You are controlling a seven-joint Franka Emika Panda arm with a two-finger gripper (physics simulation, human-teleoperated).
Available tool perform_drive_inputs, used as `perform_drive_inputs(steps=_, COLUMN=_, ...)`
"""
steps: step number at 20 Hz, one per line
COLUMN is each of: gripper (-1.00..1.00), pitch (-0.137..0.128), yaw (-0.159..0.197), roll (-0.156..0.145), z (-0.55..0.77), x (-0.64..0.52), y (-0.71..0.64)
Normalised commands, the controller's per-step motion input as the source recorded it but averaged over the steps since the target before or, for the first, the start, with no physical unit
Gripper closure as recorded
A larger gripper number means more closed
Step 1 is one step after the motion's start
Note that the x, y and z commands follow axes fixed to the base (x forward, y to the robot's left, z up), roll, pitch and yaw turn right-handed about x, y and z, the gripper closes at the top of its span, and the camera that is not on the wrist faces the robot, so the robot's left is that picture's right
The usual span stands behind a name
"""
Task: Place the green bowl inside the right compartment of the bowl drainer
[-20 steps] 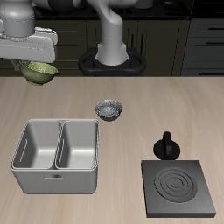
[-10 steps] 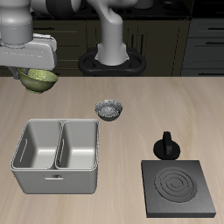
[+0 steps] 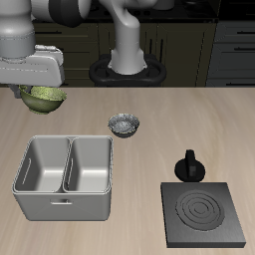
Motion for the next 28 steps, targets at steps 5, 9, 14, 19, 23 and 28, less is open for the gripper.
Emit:
perform_drive_inputs(steps=5, gripper=1.00, pitch=-0.005, yaw=-0.005, roll=0.013, z=0.02, x=0.17, y=0.08)
perform_drive_inputs(steps=9, gripper=1.00, pitch=0.017, yaw=-0.004, roll=0.008, z=-0.03, x=0.20, y=0.04)
perform_drive_inputs(steps=14, gripper=1.00, pitch=0.016, yaw=-0.007, roll=0.008, z=-0.09, x=0.14, y=0.08)
perform_drive_inputs(steps=19, gripper=1.00, pitch=0.021, yaw=0.011, roll=-0.008, z=-0.20, x=0.02, y=-0.03)
perform_drive_inputs(steps=23, gripper=1.00, pitch=0.046, yaw=0.012, roll=-0.012, z=-0.32, x=0.01, y=-0.05)
perform_drive_inputs(steps=28, gripper=1.00, pitch=0.039, yaw=-0.006, roll=-0.011, z=-0.33, x=-0.03, y=-0.09)
